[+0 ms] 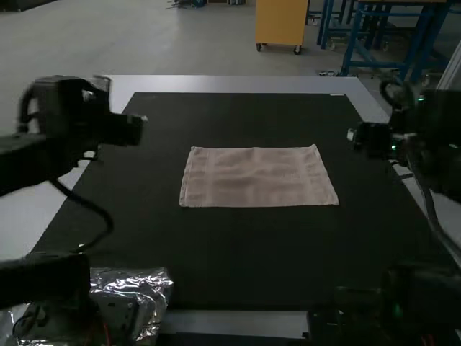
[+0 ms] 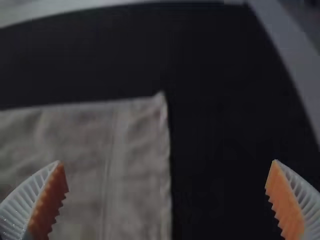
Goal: Fold the towel.
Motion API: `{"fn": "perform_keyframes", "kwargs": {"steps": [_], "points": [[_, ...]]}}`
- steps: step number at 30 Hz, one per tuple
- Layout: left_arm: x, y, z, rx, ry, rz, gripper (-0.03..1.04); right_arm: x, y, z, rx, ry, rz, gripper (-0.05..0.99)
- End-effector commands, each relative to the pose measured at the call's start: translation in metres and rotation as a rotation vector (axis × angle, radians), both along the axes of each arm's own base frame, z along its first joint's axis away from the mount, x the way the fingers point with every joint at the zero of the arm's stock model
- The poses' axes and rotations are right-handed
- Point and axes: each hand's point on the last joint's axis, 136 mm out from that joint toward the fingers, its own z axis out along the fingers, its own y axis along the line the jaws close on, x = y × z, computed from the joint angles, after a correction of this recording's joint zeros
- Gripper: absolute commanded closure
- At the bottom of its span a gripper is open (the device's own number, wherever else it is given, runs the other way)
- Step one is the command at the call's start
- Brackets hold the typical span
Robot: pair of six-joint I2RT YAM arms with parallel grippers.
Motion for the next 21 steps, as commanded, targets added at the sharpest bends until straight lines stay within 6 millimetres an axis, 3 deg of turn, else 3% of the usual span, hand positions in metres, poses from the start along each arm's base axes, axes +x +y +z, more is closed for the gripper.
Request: {"fn": "perform_keyframes", "kwargs": {"steps": [1, 6, 11, 16, 21], "points": [[0.012, -0.022, -0.014, -0.059, 0.083, -0.038, 0.05, 0.011, 0.013, -0.012, 0.092, 0.083, 0.030, 0.02], [0.028, -0.030, -0.054, -0.047, 0.211, -0.052, 0.05, 0.021, 0.026, -0.057, 0.099, 0.238, 0.064, 0.02], [0.049, -0.033, -0.086, -0.037, 0.300, -0.046, 0.05, 0.038, 0.042, -0.080, 0.092, 0.302, 0.090, 0.02], [0.072, -0.039, -0.102, -0.031, 0.329, -0.054, 0.07, 0.060, 0.048, -0.098, 0.077, 0.341, 0.087, 0.02], [0.092, -0.055, -0.108, -0.022, 0.332, -0.087, 0.05, 0.085, 0.051, -0.102, 0.075, 0.334, 0.088, 0.02]]}}
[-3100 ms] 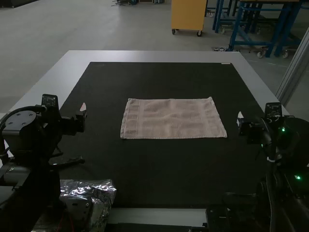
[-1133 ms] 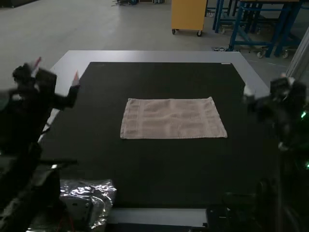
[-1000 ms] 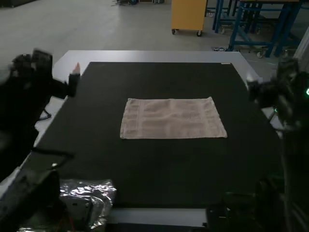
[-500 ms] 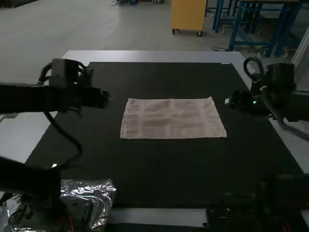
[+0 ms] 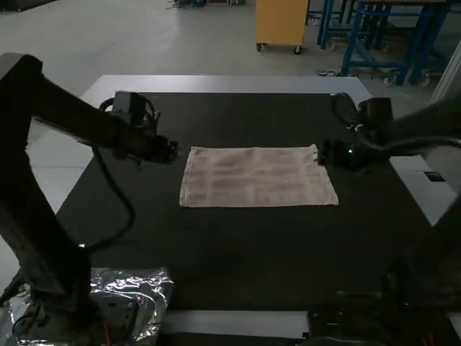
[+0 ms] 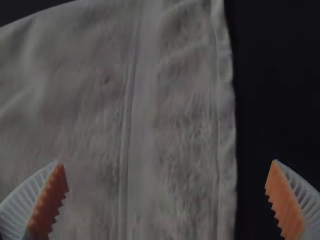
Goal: Fold the towel.
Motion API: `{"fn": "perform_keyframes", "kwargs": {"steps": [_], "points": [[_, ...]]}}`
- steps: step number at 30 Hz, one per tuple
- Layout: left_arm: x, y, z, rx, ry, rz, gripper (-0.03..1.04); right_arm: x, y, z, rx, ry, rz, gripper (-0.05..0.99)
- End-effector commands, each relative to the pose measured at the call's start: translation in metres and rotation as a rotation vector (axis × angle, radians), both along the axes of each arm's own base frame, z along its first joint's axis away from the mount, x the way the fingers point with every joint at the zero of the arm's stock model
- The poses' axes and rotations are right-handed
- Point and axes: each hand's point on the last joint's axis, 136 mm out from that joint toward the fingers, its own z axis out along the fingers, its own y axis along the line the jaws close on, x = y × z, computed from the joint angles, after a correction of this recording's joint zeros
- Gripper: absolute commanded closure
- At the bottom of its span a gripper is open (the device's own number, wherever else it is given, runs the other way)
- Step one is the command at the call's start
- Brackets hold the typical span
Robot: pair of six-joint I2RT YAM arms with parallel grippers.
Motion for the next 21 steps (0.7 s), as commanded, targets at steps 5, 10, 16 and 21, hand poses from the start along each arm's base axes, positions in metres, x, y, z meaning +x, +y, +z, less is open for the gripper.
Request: {"fn": "perform_keyframes", "kwargs": {"steps": [5, 10, 16, 21], "points": [[0.032, -0.019, 0.013, -0.015, -0.059, -0.031, 0.05, 0.037, 0.005, -0.001, -0.003, -0.023, -0.004, 0.02], [0.044, -0.025, 0.001, -0.013, -0.052, -0.043, 0.05, 0.056, 0.005, -0.013, -0.011, -0.021, 0.001, 0.02], [0.055, -0.029, -0.013, -0.009, -0.031, -0.054, 0.05, 0.079, 0.003, -0.021, -0.018, -0.039, -0.011, 0.02], [0.064, -0.030, -0.028, -0.005, -0.007, -0.055, 0.05, 0.095, 0.000, -0.024, -0.032, -0.049, -0.017, 0.02]]}}
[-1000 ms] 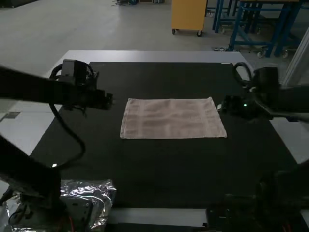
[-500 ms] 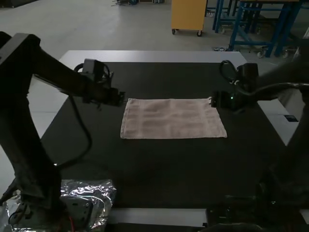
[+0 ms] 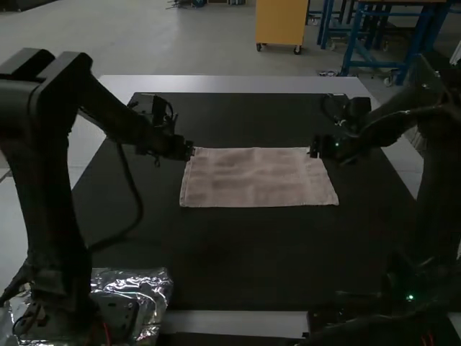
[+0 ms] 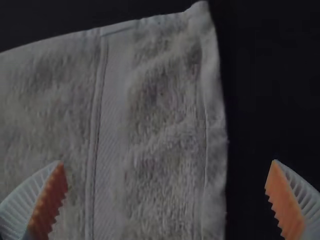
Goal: Fold the towel.
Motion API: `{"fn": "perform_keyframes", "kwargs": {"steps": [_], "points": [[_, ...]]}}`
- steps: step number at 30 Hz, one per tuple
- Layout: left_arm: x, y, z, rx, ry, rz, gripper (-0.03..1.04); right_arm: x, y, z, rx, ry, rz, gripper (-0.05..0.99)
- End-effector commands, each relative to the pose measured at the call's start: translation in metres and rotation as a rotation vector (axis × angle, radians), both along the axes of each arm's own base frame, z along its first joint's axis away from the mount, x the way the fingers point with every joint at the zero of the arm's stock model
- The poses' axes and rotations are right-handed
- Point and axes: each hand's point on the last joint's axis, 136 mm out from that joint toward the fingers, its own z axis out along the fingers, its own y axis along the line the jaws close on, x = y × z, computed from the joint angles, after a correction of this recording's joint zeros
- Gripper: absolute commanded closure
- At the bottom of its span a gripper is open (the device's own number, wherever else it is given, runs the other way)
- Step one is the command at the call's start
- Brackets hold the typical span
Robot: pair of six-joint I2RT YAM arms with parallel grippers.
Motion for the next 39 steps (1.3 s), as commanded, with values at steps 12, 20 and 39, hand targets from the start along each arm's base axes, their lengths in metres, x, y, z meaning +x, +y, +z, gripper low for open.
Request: {"fn": "perform_keyframes", "kwargs": {"steps": [12, 20, 39], "points": [[0.037, -0.011, -0.011, -0.004, -0.001, -0.021, 0.05, 0.039, -0.001, -0.006, -0.036, -0.036, 0.005, 0.02], [0.040, -0.011, -0.023, -0.010, 0.020, -0.020, 0.05, 0.053, 0.000, -0.020, -0.045, -0.024, 0.016, 0.02], [0.045, -0.015, -0.054, -0.023, 0.085, -0.021, 0.29, 0.060, 0.002, -0.055, -0.090, 0.044, 0.068, 0.54]]}}
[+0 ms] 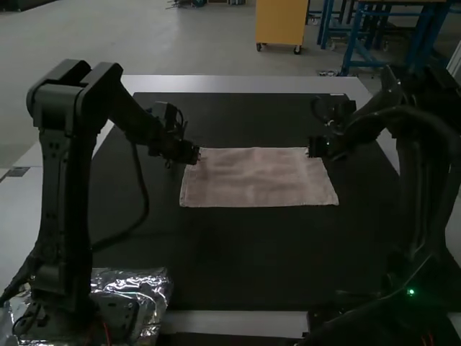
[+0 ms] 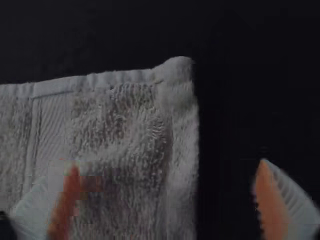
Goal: Fold the towel.
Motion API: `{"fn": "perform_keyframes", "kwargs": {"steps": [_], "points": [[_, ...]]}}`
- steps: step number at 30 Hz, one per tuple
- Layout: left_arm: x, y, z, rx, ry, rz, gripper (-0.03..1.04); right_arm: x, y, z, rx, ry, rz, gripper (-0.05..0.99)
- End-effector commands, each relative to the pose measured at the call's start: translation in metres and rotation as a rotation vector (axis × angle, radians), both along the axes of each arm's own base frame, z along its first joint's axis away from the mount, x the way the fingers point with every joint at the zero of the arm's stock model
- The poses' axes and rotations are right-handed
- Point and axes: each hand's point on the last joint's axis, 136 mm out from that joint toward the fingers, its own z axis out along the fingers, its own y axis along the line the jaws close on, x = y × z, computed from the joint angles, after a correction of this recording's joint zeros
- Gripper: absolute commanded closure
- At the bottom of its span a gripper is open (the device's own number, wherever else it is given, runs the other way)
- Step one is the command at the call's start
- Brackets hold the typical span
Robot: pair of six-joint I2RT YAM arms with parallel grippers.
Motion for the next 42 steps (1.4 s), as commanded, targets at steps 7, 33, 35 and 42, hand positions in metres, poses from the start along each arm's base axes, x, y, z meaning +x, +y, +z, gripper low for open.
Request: {"fn": "perform_keyframes", "kwargs": {"steps": [7, 33, 35, 42], "points": [[-0.009, -0.015, -0.014, -0.072, 0.060, -0.059, 0.99, -0.020, 0.007, -0.013, 0.077, 0.067, 0.066, 0.95], [-0.017, -0.008, 0.076, -0.132, -0.068, -0.084, 0.99, -0.025, -0.023, 0.083, 0.133, -0.074, 0.054, 0.96], [-0.022, -0.005, 0.078, -0.126, -0.069, -0.087, 0.99, -0.032, -0.029, 0.082, 0.130, -0.063, 0.053, 0.96], [-0.043, -0.004, 0.087, -0.115, -0.073, -0.101, 0.99, -0.057, -0.038, 0.085, 0.144, -0.046, 0.064, 0.96]]}}
